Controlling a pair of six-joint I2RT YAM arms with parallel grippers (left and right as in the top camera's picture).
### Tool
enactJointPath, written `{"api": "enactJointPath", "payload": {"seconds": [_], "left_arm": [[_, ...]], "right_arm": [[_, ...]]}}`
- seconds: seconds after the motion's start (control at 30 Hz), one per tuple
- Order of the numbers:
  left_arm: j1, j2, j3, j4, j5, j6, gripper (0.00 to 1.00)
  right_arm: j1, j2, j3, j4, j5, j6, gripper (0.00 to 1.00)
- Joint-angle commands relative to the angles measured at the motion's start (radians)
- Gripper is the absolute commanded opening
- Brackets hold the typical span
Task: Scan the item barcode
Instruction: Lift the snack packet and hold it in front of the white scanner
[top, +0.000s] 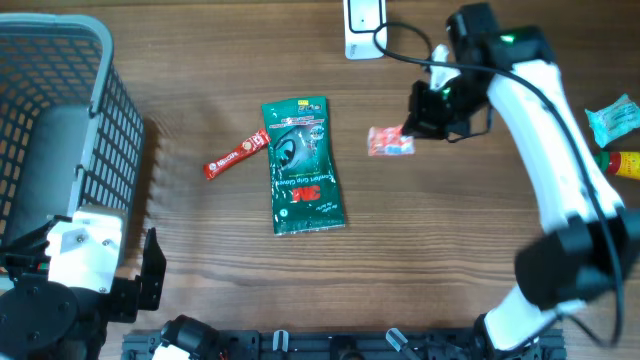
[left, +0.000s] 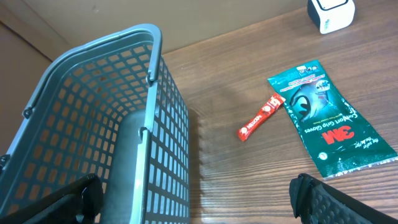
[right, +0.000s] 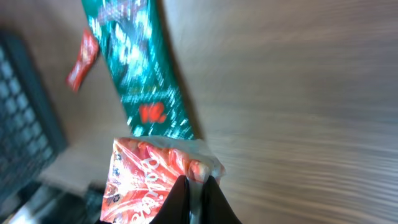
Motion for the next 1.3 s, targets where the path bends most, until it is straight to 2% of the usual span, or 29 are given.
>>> {"api": "enactJointPath", "payload": {"seconds": [0.0,0.1,0.23,0.37,0.43,0.57,0.7,0.9,0.97,1.07,1.17,1.27], "left_arm": [[0.008,0.005,0.002,0.002,0.008,-0.009,1.0],[0.008,0.005,0.002,0.002,0.008,-0.009,1.0],[0.008,0.005,0.002,0.002,0.008,-0.009,1.0],[0.008,0.005,0.002,0.002,0.008,-0.009,1.0],[0.008,0.005,0.002,0.002,0.008,-0.009,1.0],[0.008,0.005,0.002,0.002,0.008,-0.009,1.0],[0.008,0.005,0.002,0.002,0.008,-0.009,1.0],[0.008,0.005,0.002,0.002,0.008,-0.009,1.0],[0.008,0.005,0.002,0.002,0.008,-0.009,1.0],[0.008,0.005,0.002,0.002,0.008,-0.009,1.0],[0.008,0.005,0.002,0.002,0.008,-0.009,1.0],[0.008,0.005,0.002,0.002,0.009,-0.009,1.0]], "right_arm": [[0.022,-0.195,0.005,0.06,0.337,0.098,0.04],[0.039,-0.257,-0.005,0.157,0.425,0.123,0.04],[0.049,-0.272,-0.06,0.326,0.435,0.112,0.04],[0.054,-0.267,-0.195,0.602,0.472,0.113,0.04],[0.054,-0.267,-0.229,0.687,0.472,0.111,0.04],[0.054,-0.261,-0.237,0.826,0.459,-0.042,0.04],[0.054,-0.261,-0.237,0.848,0.399,-0.193,0.04],[0.054,-0.294,-0.237,0.778,0.356,-0.208,0.04],[0.054,-0.328,-0.237,0.732,0.32,-0.277,0.05],[0.054,-0.386,-0.237,0.649,0.33,-0.334,0.04],[0.054,-0.459,-0.253,0.575,0.4,-0.332,0.04],[0.054,-0.565,-0.397,0.699,0.45,-0.333,0.04]]}}
